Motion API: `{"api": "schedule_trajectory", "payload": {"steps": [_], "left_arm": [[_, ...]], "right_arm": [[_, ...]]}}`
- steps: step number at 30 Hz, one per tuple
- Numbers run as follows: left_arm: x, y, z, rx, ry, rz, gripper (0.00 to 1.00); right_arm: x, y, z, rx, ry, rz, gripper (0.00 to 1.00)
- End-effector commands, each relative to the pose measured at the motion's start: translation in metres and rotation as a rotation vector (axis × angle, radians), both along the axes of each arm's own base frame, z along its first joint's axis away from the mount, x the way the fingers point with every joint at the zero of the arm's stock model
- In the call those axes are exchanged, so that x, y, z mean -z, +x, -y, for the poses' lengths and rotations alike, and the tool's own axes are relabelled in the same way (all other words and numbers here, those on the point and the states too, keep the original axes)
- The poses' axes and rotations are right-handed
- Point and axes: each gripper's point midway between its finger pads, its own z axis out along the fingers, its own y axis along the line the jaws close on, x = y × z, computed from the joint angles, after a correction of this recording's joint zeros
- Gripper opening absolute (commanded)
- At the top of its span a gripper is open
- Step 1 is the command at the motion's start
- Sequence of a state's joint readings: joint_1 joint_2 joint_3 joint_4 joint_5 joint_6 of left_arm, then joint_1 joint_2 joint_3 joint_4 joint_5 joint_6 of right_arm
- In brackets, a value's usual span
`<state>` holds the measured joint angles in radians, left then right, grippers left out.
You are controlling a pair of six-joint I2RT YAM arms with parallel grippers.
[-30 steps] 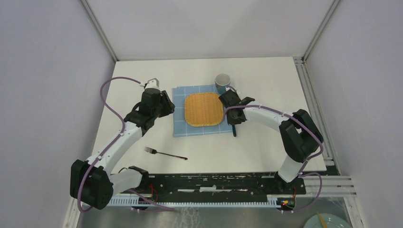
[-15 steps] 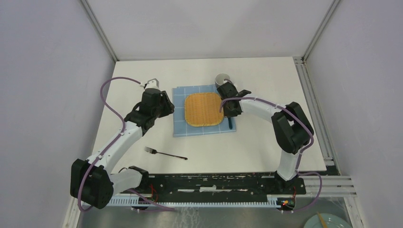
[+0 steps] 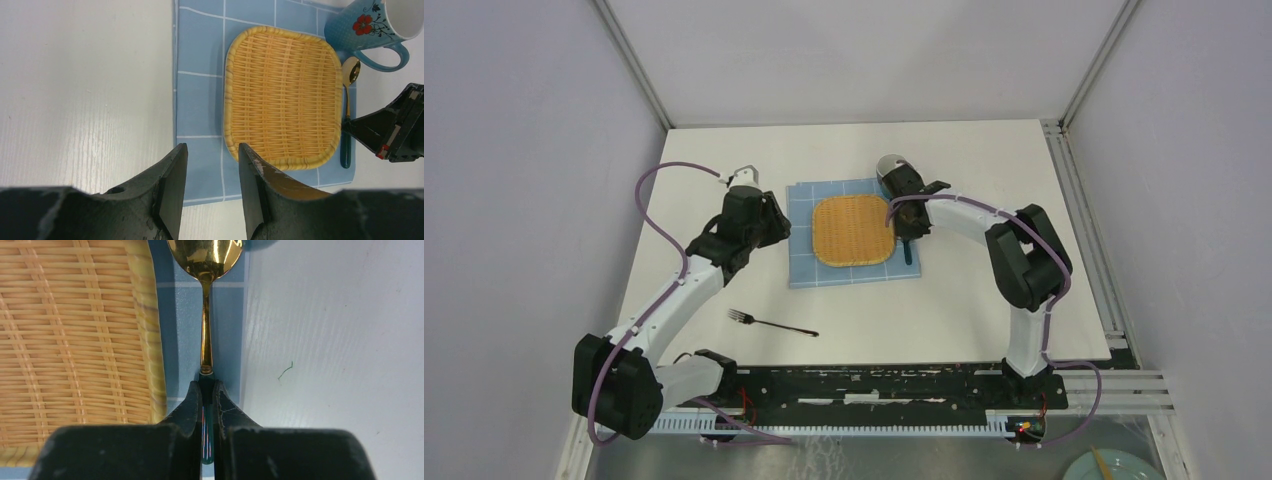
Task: Set the dinner table for one person
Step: Place the spoon on the napkin.
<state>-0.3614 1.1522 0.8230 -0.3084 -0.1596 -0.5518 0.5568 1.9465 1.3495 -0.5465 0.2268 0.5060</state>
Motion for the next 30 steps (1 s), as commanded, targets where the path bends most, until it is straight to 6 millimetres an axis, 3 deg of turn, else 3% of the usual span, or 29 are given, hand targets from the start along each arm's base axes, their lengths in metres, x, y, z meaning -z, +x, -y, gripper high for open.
{"api": "schedule_trajectory", "payload": {"steps": [1,30], "left_arm": [[-0.007,0.005,-0.004,-0.008,0.032,0.030,0.50],[-0.004,0.006,-0.001,-0.004,0.019,0.026,0.50]], "right_arm": [[-0.015,0.023,-0.011,-0.004,0.038,0.065,0.00],[-0.003,0.003,-0.008,0.032,0.062,0.026,0.02]]}}
